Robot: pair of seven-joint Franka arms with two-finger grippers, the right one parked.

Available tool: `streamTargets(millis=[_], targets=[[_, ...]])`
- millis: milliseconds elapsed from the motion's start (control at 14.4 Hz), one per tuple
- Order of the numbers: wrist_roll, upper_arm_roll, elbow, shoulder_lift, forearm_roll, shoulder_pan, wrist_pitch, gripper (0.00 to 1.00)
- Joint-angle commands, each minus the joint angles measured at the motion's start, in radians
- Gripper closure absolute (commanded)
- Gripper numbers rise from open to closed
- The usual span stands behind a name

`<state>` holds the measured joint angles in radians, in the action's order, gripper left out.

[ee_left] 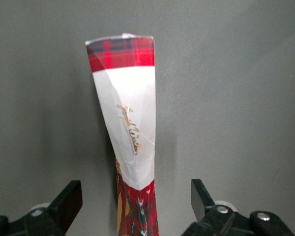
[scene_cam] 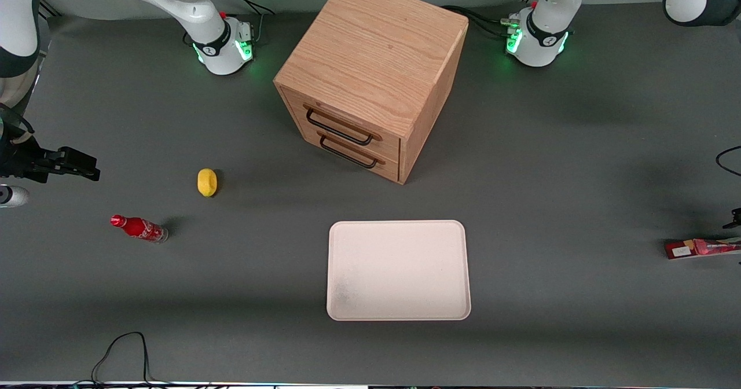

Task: Place red cookie box on tray
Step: 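Close the left gripper on the end of the red cookie box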

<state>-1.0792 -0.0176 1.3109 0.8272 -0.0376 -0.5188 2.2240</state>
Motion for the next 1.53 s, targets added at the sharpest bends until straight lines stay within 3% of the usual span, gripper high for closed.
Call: streamTargets(millis=[0, 139, 209, 556, 973, 1460], targets=[[-0.002, 0.007, -0.004, 0.000, 0.001, 0.009, 0.006, 0.45], [0.007, 0.007, -0.009, 0.000, 0.002, 0.009, 0.006, 0.91], [0.011, 0.007, -0.010, 0.000, 0.002, 0.008, 0.006, 1.00], [0.019, 0.008, -0.041, -0.013, 0.010, 0.008, -0.041, 1.00], [0.027, 0.005, -0.273, -0.062, 0.033, -0.006, -0.407, 1.00], [0.053, 0.004, -0.347, -0.267, 0.024, -0.038, -0.618, 1.00]])
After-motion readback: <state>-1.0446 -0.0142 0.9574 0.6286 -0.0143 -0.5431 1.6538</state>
